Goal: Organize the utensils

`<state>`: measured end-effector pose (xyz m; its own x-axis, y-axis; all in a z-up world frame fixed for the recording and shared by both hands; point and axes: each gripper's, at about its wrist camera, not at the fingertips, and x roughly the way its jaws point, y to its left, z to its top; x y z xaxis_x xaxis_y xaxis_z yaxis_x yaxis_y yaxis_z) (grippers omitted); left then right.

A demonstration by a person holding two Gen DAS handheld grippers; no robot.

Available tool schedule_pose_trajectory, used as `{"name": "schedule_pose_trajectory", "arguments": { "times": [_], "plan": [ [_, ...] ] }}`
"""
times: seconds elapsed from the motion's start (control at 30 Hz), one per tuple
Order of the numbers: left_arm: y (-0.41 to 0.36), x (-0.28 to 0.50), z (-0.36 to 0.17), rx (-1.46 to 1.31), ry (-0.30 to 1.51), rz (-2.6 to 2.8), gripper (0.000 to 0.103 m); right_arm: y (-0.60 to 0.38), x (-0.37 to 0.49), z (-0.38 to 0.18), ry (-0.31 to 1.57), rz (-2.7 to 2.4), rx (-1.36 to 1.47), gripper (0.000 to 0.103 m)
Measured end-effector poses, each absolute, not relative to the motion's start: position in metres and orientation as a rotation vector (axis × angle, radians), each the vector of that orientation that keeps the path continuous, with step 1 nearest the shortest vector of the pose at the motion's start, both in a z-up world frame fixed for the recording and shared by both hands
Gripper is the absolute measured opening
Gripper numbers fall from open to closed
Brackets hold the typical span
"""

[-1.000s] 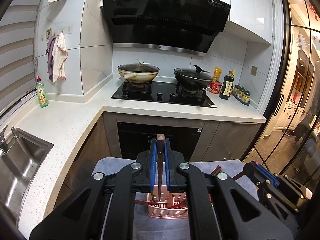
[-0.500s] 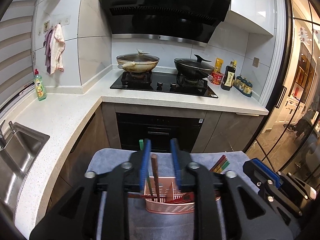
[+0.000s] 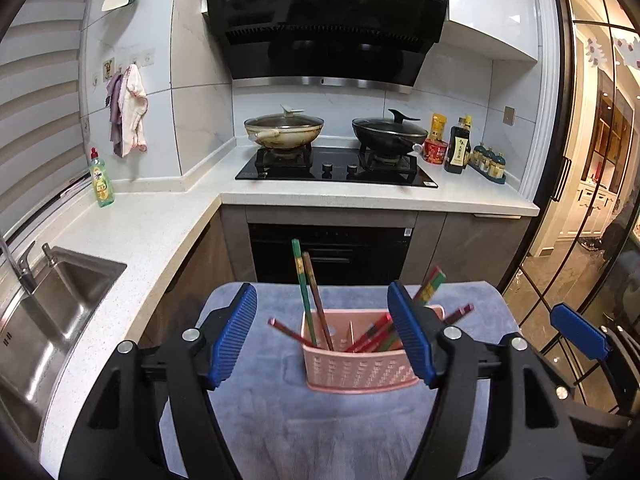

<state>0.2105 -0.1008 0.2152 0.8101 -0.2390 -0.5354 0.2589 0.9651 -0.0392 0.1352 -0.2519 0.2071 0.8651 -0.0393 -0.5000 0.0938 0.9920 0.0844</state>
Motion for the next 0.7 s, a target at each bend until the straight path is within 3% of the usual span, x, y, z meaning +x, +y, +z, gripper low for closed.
{"name": "schedule_pose_trajectory", "arguments": {
  "times": [0.4,0.7],
  "plan": [
    [-0.092,0.165,0.185,0.083,0.645,-0.21,0.074,-0.252,0.089,0.18,0.585,-0.12,0.093,0.08],
    [-0.088,0.155,0.164,0.084,0.706,-0.197,0.076,-0.253,0.078,0.162,0.625,-0.146,0.105,0.081]
  ]
}}
